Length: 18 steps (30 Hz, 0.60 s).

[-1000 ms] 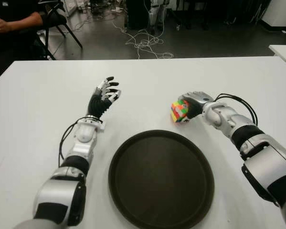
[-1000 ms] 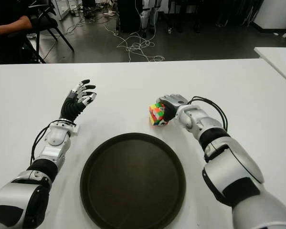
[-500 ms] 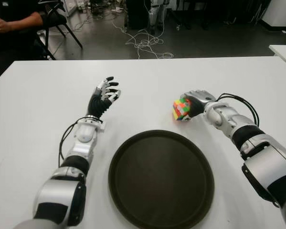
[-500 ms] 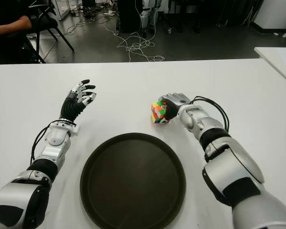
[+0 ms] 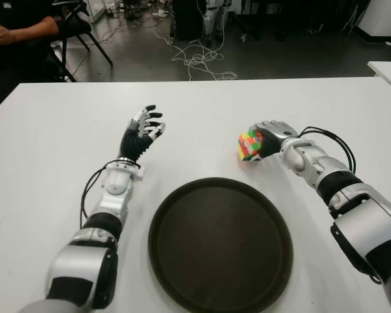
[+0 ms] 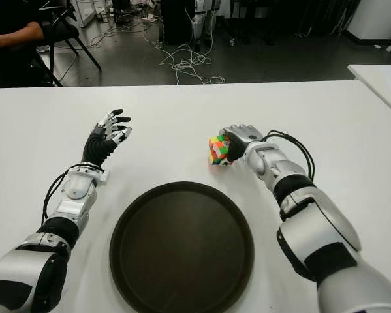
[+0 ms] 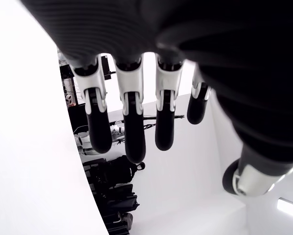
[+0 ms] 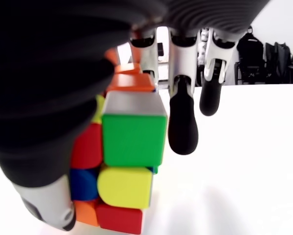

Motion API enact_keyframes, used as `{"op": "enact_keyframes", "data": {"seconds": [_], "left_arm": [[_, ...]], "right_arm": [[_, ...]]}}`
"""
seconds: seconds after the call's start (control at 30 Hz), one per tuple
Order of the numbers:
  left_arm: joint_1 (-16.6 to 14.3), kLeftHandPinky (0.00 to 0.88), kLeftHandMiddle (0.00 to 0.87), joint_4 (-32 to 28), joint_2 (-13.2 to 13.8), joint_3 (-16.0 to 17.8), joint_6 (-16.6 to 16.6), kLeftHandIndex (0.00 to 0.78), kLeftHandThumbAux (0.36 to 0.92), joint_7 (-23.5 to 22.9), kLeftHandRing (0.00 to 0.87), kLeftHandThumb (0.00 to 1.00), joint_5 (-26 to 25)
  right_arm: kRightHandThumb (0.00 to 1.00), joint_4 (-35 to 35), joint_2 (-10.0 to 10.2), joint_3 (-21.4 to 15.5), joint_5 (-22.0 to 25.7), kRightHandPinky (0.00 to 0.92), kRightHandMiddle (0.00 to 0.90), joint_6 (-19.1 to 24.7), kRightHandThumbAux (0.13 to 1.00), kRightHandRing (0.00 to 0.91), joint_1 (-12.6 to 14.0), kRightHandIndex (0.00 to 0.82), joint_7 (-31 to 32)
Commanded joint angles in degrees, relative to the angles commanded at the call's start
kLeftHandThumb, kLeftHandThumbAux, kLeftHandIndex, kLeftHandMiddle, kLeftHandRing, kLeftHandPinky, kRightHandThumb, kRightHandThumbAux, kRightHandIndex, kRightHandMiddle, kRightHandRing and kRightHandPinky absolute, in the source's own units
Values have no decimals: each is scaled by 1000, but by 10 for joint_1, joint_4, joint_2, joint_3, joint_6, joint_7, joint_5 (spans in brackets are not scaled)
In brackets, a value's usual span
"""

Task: Pick up the Rubik's Cube and put it in the plate

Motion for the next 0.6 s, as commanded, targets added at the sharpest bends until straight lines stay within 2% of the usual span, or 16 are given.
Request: {"op": "enact_keyframes", "data": {"seconds": [0.1, 0.2, 0.3, 0.37, 0.47, 0.6], "left_arm": [[0, 289, 247, 0, 1, -2, -1, 159, 597, 6, 278, 85, 4], [0, 284, 245, 0, 1, -4, -3, 158, 598, 12, 278, 87, 7], [-1, 287, 250, 0, 2, -5, -1, 163, 606, 14, 284, 91, 8], [-1, 288, 255, 0, 1, -5, -1, 166, 609, 15, 287, 91, 8], [-1, 290, 257, -1, 1, -5, 1, 166, 614, 14, 286, 92, 7], [-1, 281, 256, -1, 1, -5, 4, 165, 610, 12, 284, 90, 6]], "right_arm": [[686, -26, -18, -13, 7, 674, 693, -15, 735, 692, 0, 428, -15], [687, -106, -45, -39, 22, 686, 702, -33, 735, 702, 18, 429, -22], [688, -255, -66, -76, 39, 696, 709, -33, 734, 709, 67, 429, -21], [688, -320, -79, -97, 49, 698, 712, -39, 734, 712, 97, 430, -22], [688, -407, -96, -123, 58, 696, 714, -47, 735, 714, 141, 430, -21], [687, -476, -103, -144, 64, 689, 711, -55, 735, 710, 179, 430, -25]]}}
